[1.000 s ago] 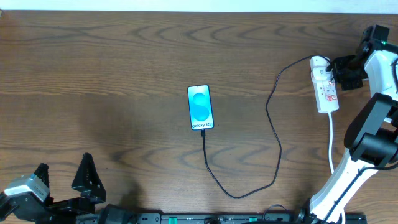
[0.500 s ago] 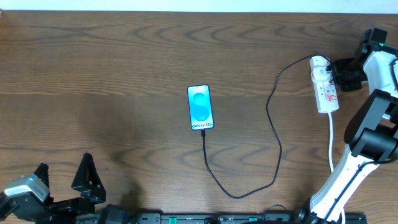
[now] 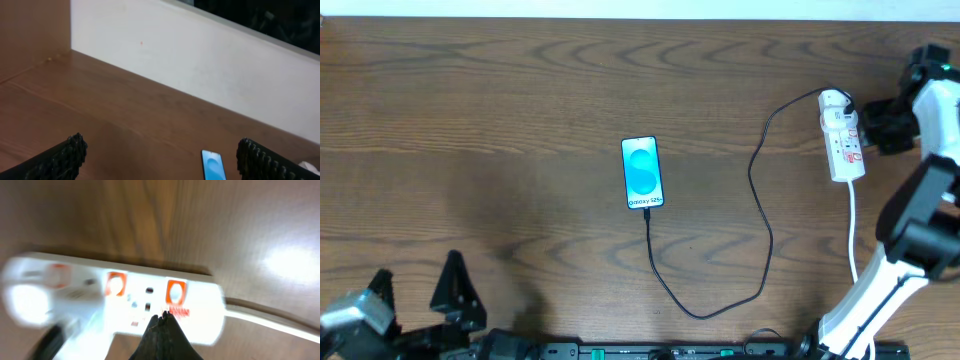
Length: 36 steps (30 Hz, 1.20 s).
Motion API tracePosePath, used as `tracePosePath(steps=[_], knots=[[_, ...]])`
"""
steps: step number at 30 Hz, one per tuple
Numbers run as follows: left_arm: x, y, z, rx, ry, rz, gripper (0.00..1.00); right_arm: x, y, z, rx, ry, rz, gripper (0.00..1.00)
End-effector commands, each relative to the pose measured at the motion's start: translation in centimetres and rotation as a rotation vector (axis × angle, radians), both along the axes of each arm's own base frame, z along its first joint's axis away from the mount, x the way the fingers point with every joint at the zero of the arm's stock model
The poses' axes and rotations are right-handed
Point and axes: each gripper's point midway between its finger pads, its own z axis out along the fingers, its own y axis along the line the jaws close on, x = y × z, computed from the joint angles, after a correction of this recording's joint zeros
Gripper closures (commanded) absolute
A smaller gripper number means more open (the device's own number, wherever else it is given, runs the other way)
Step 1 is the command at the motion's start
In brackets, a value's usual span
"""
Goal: Plug charger to phone and switch on socket
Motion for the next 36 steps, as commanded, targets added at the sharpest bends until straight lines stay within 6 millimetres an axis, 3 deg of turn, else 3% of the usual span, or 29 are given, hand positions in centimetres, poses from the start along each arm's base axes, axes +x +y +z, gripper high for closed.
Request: tracePosePath(steps=[1, 5, 9, 15, 19, 23, 29, 36], knots=[[-2.4, 1.2, 0.4, -0.014, -0.082, 0.064, 0.02, -1.4, -2.5, 10.0, -0.213, -0.150, 0.005, 0.99], [-4.4, 2.0, 0.7, -0.024, -0.148, 0.132, 0.02, -3.0, -2.0, 17.5, -0.300, -0.306, 0.008, 0.99], [-5.1, 2.1, 0.7, -0.026, -0.167, 0.149, 0.02, -5.2, -1.0, 24.4, -0.366, -0.484, -0.004, 0.99], [-5.6, 2.1, 0.1, -0.027, -0.161, 0.129, 0.02, -9.6, 0.8, 33.5, -0.474, -0.735, -0.020, 0.99], [-6.5, 2.2, -1.5, -0.016, -0.107, 0.129, 0.02, -12.4, 1.9, 38.7, -0.575, -0.885, 0.011, 0.99], [-6.7, 2.3, -4.0, 0.004, -0.003, 0.129, 0.02, -15.4, 2.2, 41.0, -0.670, -0.916, 0.013, 0.99], [-8.0, 2.4, -8.6, 0.034, 0.195, 0.129, 0.02, -18.5, 1.2, 42.2, -0.789, -0.880, -0.050, 0.99], [-8.0, 2.4, -8.6, 0.035, 0.198, 0.126, 0.02, -19.6, 0.3, 41.7, -0.871, -0.780, -0.042, 0.99]])
